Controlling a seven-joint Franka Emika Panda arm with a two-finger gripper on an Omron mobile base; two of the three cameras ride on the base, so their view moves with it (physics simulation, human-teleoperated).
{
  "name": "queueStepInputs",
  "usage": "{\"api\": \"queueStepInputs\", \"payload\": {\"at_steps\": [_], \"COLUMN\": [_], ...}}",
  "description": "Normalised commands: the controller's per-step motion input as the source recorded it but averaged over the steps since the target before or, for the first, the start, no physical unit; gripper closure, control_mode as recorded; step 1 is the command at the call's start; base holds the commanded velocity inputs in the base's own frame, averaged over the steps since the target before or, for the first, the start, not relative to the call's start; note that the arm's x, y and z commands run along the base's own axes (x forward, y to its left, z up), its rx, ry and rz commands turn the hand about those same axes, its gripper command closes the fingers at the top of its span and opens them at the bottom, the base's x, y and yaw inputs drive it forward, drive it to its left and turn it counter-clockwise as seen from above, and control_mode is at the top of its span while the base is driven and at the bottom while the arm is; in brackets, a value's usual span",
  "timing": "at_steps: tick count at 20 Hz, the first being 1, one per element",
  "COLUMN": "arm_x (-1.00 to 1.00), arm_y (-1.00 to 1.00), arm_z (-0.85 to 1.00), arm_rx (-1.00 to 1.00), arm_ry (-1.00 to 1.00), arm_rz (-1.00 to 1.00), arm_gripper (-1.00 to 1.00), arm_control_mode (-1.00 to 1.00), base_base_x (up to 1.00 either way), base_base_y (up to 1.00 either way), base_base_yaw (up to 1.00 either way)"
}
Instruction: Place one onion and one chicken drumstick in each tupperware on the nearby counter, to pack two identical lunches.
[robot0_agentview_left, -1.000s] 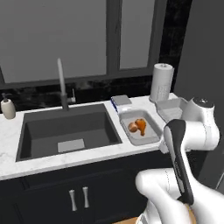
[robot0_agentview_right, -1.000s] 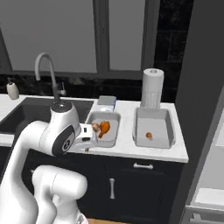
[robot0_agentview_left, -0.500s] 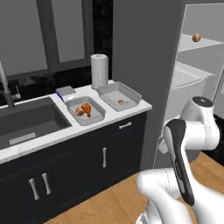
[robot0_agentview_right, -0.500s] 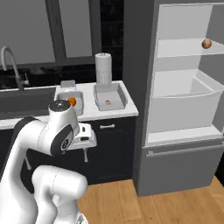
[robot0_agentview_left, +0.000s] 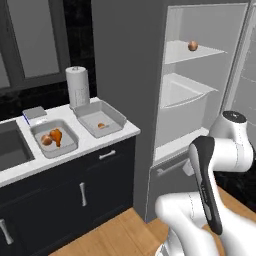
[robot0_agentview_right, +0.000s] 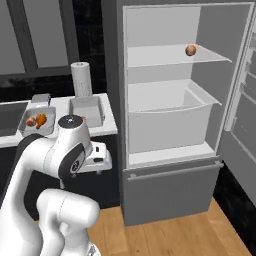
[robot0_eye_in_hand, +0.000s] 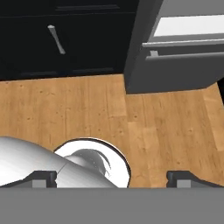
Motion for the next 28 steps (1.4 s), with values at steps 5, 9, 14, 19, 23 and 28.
{"api": "queueStepInputs", "payload": {"at_steps": [5, 9, 14, 19, 23, 28], "arm_x": [0.00, 0.00, 0.00, 0.00, 0.00, 0.00], "arm_y": [0.00, 0.00, 0.00, 0.00, 0.00, 0.00], "arm_z": [0.00, 0.00, 0.00, 0.00, 0.00, 0.00], "arm_rx": [0.00, 0.00, 0.00, 0.00, 0.00, 0.00], "arm_ry": [0.00, 0.00, 0.00, 0.00, 0.00, 0.00], "arm_rz": [0.00, 0.00, 0.00, 0.00, 0.00, 0.00], "arm_gripper": [-1.00, -1.00, -1.00, -1.00, -1.00, -1.00], "arm_control_mode": [1.00, 1.00, 1.00, 1.00, 1.00, 1.00], "base_base_x": [0.52, 0.65, 0.59, 0.44, 0.51, 0.47], "base_base_y": [-0.58, -0.37, -0.29, -0.46, -0.33, -0.40], "base_base_yaw": [0.10, 0.16, 0.23, 0.26, 0.20, 0.23]}}
